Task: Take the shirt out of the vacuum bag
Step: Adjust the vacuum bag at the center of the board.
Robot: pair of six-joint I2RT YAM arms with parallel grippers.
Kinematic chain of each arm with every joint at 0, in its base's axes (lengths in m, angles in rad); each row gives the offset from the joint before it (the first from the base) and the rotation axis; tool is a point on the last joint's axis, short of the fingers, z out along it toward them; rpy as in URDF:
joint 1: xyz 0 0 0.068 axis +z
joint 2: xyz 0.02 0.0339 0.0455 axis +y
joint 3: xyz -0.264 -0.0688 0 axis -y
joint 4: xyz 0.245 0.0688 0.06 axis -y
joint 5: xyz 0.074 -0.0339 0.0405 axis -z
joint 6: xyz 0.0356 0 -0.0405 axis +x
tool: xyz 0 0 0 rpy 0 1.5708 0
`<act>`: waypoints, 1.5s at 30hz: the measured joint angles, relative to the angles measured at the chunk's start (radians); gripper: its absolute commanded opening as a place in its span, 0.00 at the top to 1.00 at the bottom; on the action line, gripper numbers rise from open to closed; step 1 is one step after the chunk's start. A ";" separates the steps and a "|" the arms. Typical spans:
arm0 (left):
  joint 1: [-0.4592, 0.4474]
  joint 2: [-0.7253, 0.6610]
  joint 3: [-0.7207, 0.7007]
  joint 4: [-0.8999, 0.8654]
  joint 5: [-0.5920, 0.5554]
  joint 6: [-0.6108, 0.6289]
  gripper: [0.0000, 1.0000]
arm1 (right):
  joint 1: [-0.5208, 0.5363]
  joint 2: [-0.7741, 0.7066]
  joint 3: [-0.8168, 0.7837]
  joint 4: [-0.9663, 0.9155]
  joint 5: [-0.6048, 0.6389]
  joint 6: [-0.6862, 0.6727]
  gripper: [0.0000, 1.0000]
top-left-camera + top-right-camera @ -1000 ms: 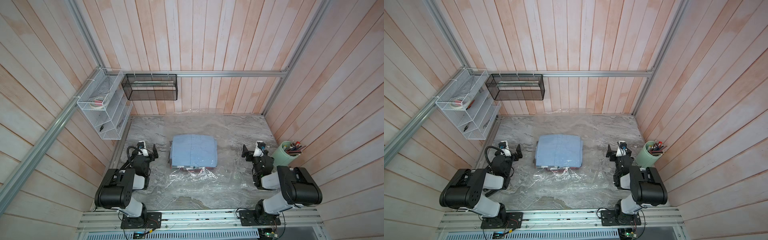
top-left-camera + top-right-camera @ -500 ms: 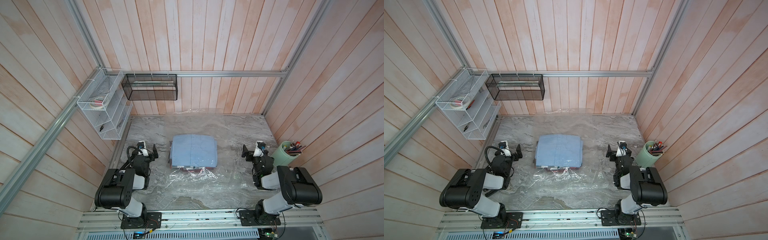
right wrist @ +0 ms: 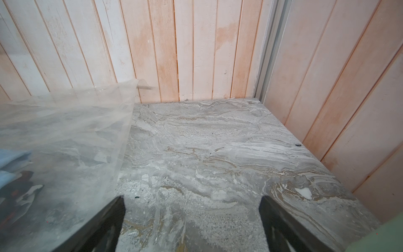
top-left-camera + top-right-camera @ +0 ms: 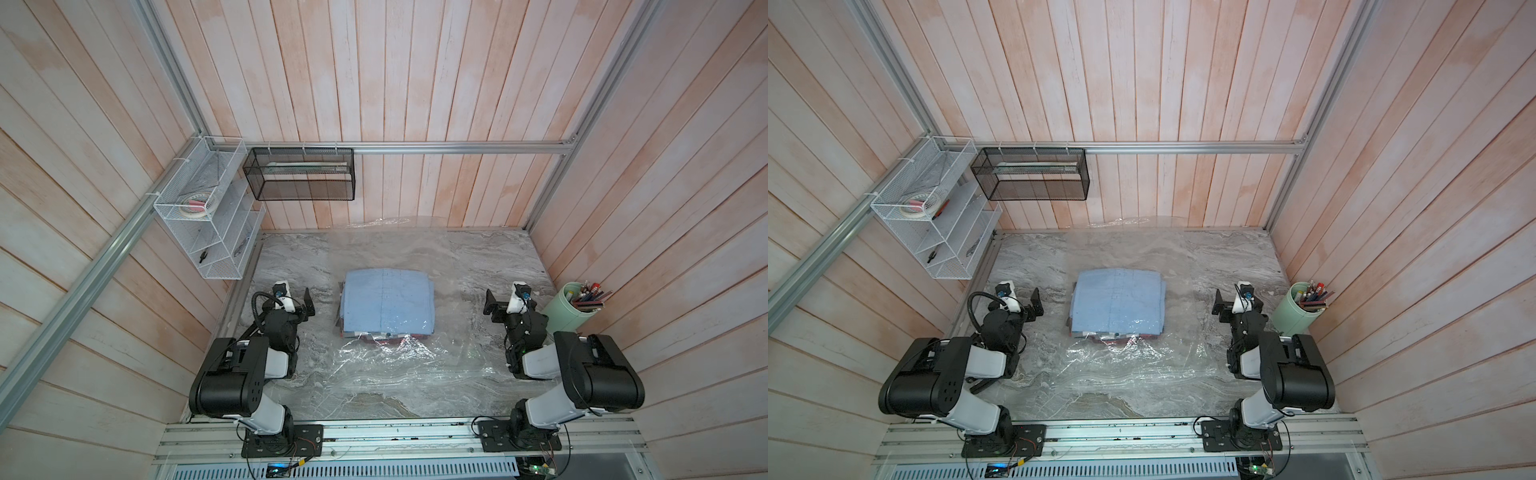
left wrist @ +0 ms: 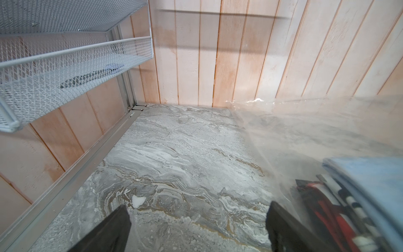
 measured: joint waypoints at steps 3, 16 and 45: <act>0.000 -0.016 -0.011 0.006 -0.024 -0.012 0.00 | -0.001 -0.027 0.008 -0.043 0.023 0.011 0.02; -0.097 -0.346 0.025 -0.197 -0.079 -0.015 0.00 | 0.197 -0.317 0.129 -0.296 0.203 0.010 0.02; -0.269 -0.439 0.098 -0.522 0.189 -0.518 0.21 | 0.367 -0.085 0.389 -0.666 -0.185 0.538 0.02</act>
